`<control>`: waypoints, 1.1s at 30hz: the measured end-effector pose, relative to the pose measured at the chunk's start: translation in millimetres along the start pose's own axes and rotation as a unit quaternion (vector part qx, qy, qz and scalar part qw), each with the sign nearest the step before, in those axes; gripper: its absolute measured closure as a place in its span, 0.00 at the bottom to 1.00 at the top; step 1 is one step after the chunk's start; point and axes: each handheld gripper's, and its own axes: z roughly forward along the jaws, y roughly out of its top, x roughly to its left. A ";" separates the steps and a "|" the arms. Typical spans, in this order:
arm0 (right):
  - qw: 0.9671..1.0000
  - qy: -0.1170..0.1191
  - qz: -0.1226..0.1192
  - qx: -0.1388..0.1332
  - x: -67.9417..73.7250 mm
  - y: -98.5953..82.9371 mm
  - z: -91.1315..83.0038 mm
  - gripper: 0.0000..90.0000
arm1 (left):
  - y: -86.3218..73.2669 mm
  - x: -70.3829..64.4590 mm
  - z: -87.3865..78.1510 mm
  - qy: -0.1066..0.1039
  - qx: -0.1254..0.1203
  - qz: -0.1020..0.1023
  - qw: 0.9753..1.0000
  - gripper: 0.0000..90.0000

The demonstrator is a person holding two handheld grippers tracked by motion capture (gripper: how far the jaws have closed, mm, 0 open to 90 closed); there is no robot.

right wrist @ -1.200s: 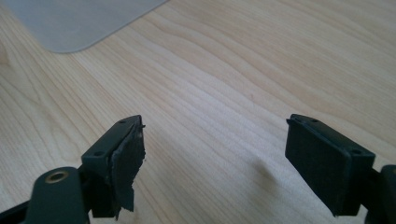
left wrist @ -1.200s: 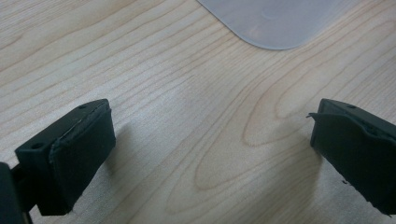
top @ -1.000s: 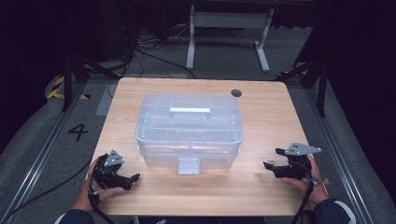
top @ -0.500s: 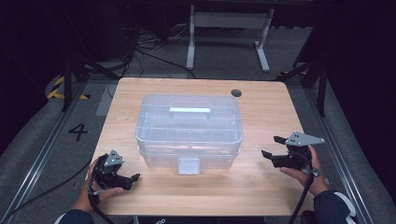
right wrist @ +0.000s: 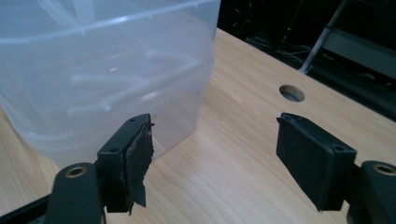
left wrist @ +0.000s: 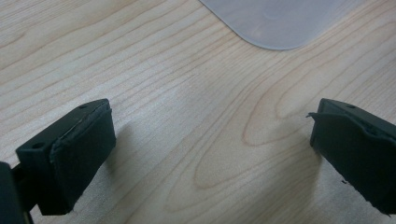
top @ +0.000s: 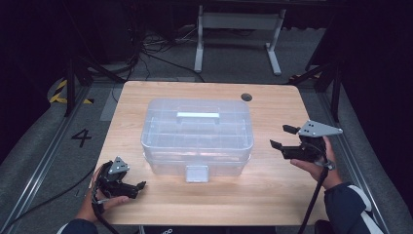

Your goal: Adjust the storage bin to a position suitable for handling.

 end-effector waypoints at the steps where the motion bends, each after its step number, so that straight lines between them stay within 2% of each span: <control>1: 1.000 0.002 -0.005 -0.001 1.0 5.4 0.4 0.31 | 0.0 -0.1 -0.1 0.000 0.001 -0.001 1.000 0.01; 5: 1.000 0.003 -0.022 -0.011 4.8 22.8 2.2 0.31 | 0.0 0.0 0.0 0.000 0.000 0.000 1.000 0.01; 12: 0.999 0.019 -0.033 -0.024 12.7 46.0 9.7 0.32 | 0.0 -0.1 0.0 0.000 0.000 0.000 1.000 0.01; 23: 0.996 0.055 -0.064 -0.019 36.7 74.4 43.0 0.36 | -0.2 -0.6 -0.1 -0.001 0.000 -0.003 1.000 0.01; 33: 0.995 0.069 -0.065 -0.026 50.8 90.9 65.7 0.41 | -0.2 -0.6 -0.1 -0.001 0.000 -0.003 1.000 0.01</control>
